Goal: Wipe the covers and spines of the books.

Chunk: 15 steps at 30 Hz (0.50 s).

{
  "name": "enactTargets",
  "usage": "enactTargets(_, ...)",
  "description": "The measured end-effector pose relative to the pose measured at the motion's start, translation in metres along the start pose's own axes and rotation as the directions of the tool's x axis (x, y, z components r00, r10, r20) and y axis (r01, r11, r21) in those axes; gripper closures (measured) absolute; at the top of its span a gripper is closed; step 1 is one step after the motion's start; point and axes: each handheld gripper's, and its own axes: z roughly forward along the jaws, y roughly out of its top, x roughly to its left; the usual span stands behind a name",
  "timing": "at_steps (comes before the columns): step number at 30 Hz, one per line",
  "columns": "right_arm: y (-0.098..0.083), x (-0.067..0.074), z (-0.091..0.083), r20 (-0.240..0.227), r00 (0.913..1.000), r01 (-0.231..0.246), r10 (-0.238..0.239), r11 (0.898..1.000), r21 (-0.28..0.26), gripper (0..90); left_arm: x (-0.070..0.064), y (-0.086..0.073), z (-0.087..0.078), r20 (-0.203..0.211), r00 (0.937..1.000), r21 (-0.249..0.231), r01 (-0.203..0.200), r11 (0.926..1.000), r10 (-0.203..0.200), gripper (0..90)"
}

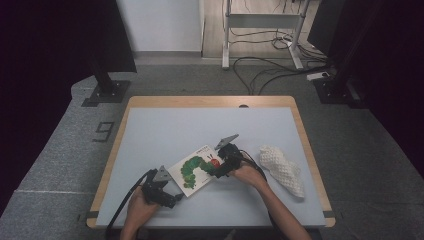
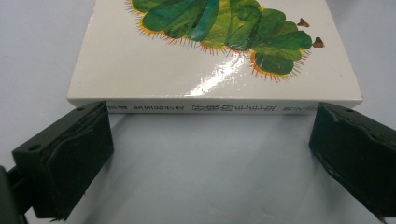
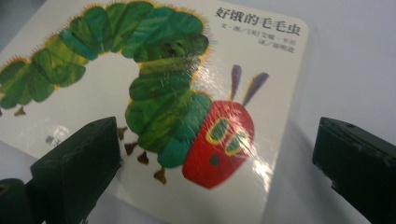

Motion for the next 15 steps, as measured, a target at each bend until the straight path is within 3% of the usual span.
enactTargets(10,0.0034,0.0018,0.0068,-0.037,0.9993,-0.010,0.010,1.000,-0.008,0.8,0.0000,0.0000,0.0000,0.000,1.0000,-0.001,0.000,1.0000,0.000,0.0)
enactTargets(15,0.0042,0.0021,0.0062,-0.054,0.9973,-0.052,0.051,0.998,-0.024,0.4,0.0000,-0.0001,0.0000,0.000,1.0000,-0.001,0.001,1.0000,-0.001,0.0)
